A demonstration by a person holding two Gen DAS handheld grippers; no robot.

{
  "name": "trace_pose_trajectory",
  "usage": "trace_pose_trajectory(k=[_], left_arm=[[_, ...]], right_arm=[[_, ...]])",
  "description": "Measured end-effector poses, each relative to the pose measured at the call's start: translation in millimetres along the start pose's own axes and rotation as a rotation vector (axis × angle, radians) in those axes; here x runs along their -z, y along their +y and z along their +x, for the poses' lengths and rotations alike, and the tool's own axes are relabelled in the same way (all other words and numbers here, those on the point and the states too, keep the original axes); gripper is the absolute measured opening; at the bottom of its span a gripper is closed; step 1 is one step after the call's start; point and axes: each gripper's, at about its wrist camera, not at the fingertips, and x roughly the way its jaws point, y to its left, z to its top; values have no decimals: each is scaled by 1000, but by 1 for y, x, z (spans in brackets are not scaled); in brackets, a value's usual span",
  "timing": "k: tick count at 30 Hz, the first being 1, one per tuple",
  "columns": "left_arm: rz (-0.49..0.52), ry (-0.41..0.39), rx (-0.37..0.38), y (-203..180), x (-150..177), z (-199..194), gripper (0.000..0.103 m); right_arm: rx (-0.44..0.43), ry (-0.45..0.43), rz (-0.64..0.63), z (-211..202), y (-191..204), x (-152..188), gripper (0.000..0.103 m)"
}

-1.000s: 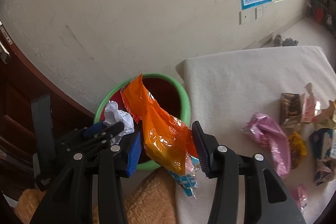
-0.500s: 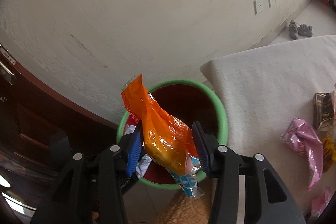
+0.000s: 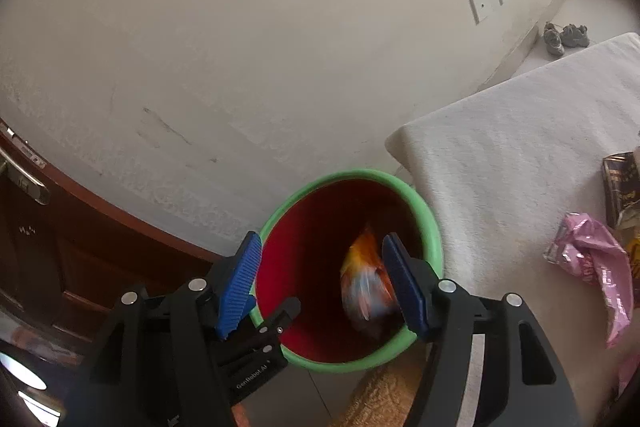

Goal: Collect trash
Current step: 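Open both tools to drop the foil and orange bag into the bin, then grasp the pink wrapper with the left tool while the right tool grasps the milk carton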

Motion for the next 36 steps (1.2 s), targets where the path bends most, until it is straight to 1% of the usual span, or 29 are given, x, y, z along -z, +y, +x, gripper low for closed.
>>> trace_pose_trajectory(k=[4,8,11,15,17,21,23,25,26,28,30,32,34,36], left_arm=[[26,3,13,-11,1,-2,72],[55,5,25,-22,0,-3,72],[78,10,32,-30,1,-3,72],[103,16,42,-42,2,-4,72],[122,18,46,-50,3,-5,72],[152,29,56,-66,5,-4,72],[174,36,64,-77,6,-4,72],[194,40,72,-87,8,-5,72],[207,42,77,-93,8,-6,72],[238,42,86,-106,10,-8,72],[268,42,90,-116,13,-11,72],[288,46,88,-124,15,-12,72],[299,55,90,-130,17,-13,72],[310,60,93,-136,18,-14,72]], right_arm=[[45,-22,-72,-21,1,4,63],[98,-47,-78,-45,-16,10,65],[169,-71,-63,-69,-38,15,65],[281,-89,-31,-102,-81,30,67],[340,-85,-1,-117,-105,40,68],[461,-108,81,-143,-152,61,69],[493,-145,171,-159,-178,67,69],[522,-187,251,-175,-199,70,77],[536,-203,273,-181,-206,69,78],[585,-214,296,-189,-223,63,82],[627,-189,290,-189,-233,59,84],[639,-182,277,-187,-238,56,85],[643,-173,262,-182,-241,54,89],[623,-152,262,-174,-246,52,90]])
